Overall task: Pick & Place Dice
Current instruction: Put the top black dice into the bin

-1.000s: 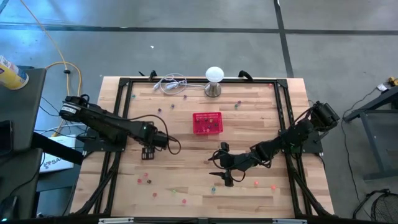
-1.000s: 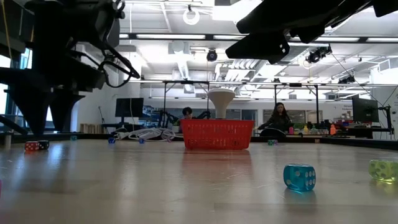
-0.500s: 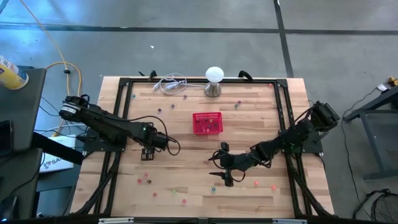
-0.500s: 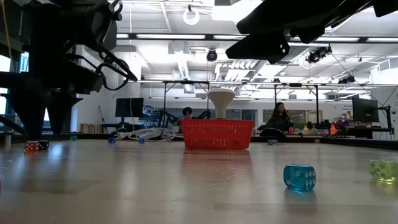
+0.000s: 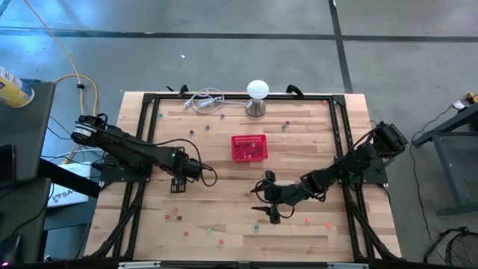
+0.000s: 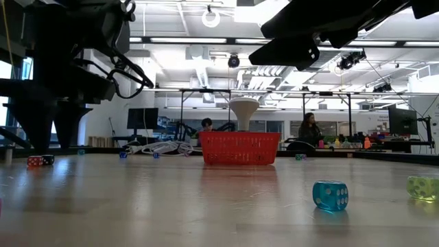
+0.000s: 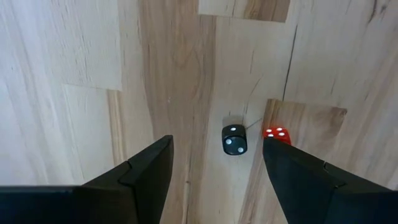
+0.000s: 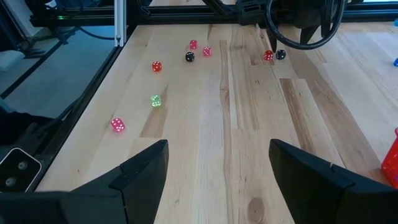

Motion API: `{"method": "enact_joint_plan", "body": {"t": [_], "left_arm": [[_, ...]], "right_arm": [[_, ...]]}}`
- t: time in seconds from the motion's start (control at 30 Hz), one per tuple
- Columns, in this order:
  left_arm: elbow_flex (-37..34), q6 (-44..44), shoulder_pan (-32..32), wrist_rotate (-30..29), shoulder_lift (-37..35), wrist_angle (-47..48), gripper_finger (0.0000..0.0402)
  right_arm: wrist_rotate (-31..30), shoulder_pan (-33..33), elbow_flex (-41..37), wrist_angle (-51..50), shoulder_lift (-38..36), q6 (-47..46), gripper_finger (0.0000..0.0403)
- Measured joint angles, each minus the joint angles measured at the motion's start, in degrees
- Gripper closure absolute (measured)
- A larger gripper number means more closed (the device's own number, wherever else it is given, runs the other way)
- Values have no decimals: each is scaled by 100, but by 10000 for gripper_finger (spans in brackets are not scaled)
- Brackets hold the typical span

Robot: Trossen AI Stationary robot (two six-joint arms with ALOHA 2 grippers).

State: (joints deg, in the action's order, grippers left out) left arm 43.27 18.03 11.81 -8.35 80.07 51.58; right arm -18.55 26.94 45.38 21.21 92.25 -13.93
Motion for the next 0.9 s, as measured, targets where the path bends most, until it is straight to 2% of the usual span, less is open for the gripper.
{"method": "enact_joint_plan", "body": {"t": [0.9], "left_arm": [[-222, 238, -260, -34, 0, -105, 161]], "right_arm": [[-101, 0, -2, -3, 0, -2, 133]]}}
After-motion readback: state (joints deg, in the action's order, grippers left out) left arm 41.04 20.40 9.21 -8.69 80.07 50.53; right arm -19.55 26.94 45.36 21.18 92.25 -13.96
